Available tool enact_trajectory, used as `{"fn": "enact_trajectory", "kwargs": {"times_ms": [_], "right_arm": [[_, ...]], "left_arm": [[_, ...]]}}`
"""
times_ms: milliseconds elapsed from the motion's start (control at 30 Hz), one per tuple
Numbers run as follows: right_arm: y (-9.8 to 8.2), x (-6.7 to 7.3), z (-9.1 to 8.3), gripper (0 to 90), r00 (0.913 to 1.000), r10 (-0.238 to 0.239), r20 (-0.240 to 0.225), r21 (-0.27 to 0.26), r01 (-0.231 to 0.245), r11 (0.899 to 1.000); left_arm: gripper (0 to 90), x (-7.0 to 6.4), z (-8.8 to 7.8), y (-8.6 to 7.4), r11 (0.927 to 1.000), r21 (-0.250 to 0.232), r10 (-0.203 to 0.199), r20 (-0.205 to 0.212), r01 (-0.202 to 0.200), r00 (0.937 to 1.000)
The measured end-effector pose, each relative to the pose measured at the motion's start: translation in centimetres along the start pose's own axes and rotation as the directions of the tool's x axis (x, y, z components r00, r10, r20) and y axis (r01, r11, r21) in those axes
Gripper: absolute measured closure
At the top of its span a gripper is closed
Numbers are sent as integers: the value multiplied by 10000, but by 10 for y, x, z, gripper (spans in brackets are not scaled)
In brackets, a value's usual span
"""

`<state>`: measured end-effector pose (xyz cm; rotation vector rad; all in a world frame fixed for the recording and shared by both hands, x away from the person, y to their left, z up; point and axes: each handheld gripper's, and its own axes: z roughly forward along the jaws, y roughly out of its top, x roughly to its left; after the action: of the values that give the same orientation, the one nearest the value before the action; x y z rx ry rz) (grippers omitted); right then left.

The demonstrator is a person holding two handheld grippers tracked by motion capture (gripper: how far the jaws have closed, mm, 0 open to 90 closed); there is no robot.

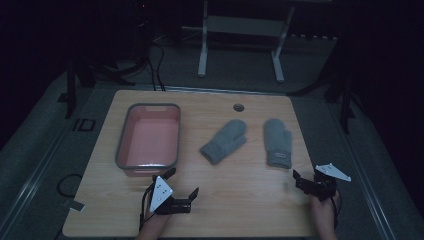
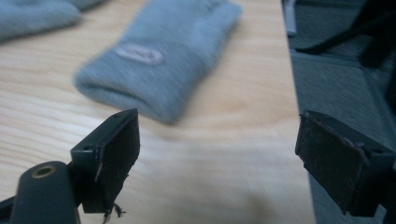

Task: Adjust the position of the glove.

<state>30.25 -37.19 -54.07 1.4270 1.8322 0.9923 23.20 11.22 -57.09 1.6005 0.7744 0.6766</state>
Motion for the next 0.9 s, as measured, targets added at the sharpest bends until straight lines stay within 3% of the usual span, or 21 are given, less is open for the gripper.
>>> {"fn": "enact_trajectory", "kwargs": {"times_ms": [100, 367, 467, 567, 633, 733, 900], "right_arm": [[12, 3, 2, 145, 9995, -262, -155, 168, 264, 9995], [45, 19, 13, 143, 9932, -744, -901, -63, 742, 9972], [56, 27, 18, 139, 9856, -1090, -1289, -79, 1089, 9940], [67, 36, 23, 141, 9707, -1084, -2145, -337, 1036, 9941], [76, 43, 26, 140, 9557, -964, -2781, -560, 840, 9949], [88, 53, 30, 140, 9485, -1224, -2923, -794, 1034, 9915], [104, 69, 42, 140, 9442, -1432, -2967, -869, 1227, 9886]], "left_arm": [[4, 1, 0, 0, 10000, -8, -53, -18, 53, 10000], [4, 2, 0, 0, 9997, 4, -241, 63, 241, 9997], [4, 2, 0, 0, 9995, -1, -323, 67, 323, 9995], [3, 2, 0, 0, 9995, 16, -316, 24, 316, 9995], [4, 2, 0, 0, 9996, -43, -279, -42, 278, 9996], [3, 2, 0, 0, 9995, -47, -311, -23, 311, 9995], [4, 2, 0, 0, 9997, -46, -252, 42, 253, 9997]]}}
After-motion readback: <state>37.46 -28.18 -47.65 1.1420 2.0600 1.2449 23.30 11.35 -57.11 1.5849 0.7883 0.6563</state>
